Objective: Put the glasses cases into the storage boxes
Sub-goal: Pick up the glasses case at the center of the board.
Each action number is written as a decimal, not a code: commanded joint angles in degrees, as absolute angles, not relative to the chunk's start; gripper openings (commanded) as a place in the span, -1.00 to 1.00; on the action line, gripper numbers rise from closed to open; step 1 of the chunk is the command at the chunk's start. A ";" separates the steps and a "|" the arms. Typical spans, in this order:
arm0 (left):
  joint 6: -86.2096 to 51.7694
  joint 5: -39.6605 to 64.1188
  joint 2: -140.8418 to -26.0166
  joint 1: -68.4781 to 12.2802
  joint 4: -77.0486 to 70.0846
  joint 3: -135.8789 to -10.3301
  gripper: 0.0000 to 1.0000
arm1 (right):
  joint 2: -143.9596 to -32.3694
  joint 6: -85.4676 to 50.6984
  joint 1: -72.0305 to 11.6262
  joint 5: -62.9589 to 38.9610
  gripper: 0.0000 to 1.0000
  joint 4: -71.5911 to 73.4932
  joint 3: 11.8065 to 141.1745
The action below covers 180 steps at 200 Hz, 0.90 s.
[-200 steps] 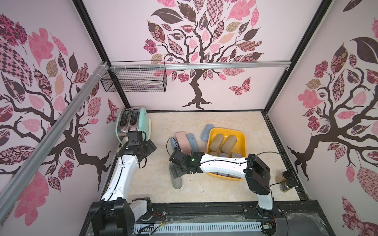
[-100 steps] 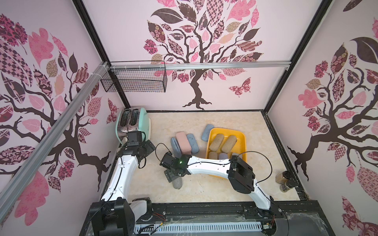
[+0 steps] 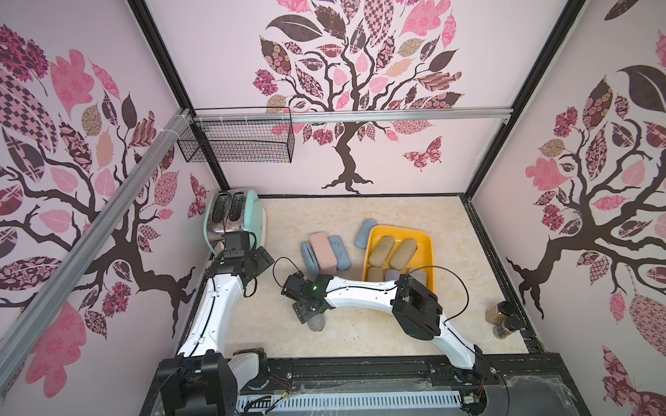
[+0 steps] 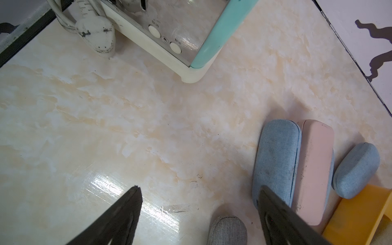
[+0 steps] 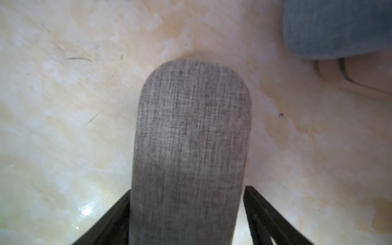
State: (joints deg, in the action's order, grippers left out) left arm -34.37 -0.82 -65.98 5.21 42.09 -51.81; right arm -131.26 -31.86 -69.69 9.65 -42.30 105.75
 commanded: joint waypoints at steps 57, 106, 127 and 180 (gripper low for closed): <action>-34.52 -0.61 -65.46 5.46 42.14 -51.91 0.76 | -133.61 -31.66 -69.94 12.06 0.50 -44.70 107.12; -34.66 -0.55 -65.34 5.47 42.14 -51.78 0.77 | -128.96 -32.14 -69.88 12.70 0.36 -42.31 103.60; -34.63 -0.31 -65.57 5.47 42.09 -51.83 0.77 | -127.29 -32.60 -69.94 12.83 0.35 -42.06 102.86; -34.59 1.00 -65.80 5.52 41.58 -51.38 0.77 | -121.49 -33.31 -69.87 14.96 0.30 -40.92 100.21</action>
